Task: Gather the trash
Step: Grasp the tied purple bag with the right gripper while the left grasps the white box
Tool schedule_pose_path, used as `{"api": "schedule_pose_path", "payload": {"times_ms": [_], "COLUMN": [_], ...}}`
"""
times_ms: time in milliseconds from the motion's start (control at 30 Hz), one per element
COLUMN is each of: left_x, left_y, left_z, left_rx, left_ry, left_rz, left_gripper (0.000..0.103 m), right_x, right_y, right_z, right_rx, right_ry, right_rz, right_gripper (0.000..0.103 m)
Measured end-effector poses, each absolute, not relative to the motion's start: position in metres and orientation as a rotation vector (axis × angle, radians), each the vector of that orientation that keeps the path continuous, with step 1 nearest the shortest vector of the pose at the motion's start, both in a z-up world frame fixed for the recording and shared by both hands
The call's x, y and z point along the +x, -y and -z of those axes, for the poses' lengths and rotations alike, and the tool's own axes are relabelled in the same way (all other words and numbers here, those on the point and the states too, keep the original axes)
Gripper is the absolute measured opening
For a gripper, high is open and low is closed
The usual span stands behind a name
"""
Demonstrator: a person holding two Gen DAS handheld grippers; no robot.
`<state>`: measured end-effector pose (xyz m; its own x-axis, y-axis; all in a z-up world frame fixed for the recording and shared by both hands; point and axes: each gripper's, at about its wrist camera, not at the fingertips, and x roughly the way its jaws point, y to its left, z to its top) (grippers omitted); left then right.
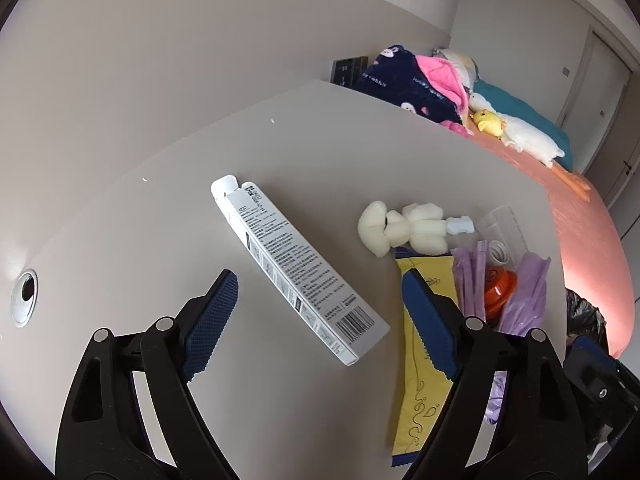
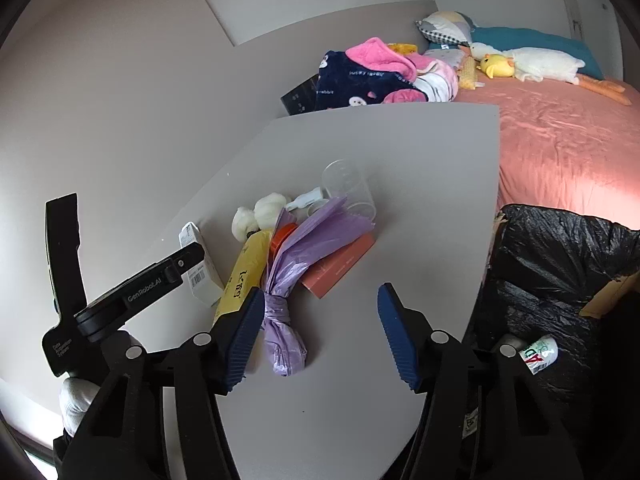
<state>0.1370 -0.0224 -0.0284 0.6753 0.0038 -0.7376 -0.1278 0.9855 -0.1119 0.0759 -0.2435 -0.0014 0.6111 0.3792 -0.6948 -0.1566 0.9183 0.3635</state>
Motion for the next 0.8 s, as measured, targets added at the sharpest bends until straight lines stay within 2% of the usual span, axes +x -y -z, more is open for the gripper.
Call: {"api": "schedule_pose_path", "payload": {"times_ms": [333, 533, 800], "left_x": [0.155, 0.163, 0.172], "left_y": [0.006, 0.0, -0.008], "left_z": [0.041, 0.047, 0.053], "left_rx": [-0.185, -0.195, -0.19], "left_ry": [-0.881, -0.914, -0.939], "left_rz": [-0.104, -0.113, -0.13], "left_gripper": [0.076, 0.068, 0.066], "right_x": [0.089, 0.095, 0.106], "right_y": [0.22, 0.208, 0.192], "right_z": [0.02, 0.027, 0.031], "right_rx": [0.264, 0.256, 0.215], "right_ry": [-0.939, -0.973, -0.978], "right_rz": [-0.373, -0.412, -0.421], "right_gripper": [0.052, 0.043, 0.041]}}
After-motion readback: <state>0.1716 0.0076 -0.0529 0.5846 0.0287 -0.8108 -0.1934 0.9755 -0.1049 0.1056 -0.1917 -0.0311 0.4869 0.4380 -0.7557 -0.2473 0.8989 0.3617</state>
